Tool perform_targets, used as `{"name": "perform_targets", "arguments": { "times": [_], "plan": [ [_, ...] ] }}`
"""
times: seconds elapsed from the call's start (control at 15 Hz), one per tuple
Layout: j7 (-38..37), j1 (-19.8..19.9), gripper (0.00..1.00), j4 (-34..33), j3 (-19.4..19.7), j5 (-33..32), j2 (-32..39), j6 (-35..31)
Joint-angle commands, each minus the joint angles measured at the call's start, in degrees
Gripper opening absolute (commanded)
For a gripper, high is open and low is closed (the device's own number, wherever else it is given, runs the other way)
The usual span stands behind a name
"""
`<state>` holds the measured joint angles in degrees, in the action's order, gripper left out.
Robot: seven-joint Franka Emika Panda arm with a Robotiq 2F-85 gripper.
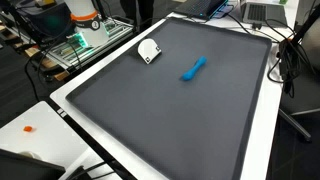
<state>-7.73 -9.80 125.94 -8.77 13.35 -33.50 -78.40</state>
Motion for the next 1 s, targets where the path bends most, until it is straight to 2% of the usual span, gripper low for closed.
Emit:
{"name": "perform_targets", "arguments": {
  "times": [0.0, 0.13, 0.27, 0.6, 0.93],
  "plan": [
    [0.40, 0.99, 1.00, -0.17, -0.69, 0.27, -0.01, 0.24],
    [0.40, 0.99, 1.00, -0.17, -0.69, 0.27, -0.01, 0.24],
    [-2.66, 2.59, 1.00, 3.36, -0.52, 2.15, 0.12, -5.16],
    [-9.44, 5.15, 1.00, 14.99, -0.69, 8.26, -0.42, -23.52],
    [-17.51, 6.27, 1.00, 23.65, -1.08, 12.42, 1.08, -38.39]
  ]
}}
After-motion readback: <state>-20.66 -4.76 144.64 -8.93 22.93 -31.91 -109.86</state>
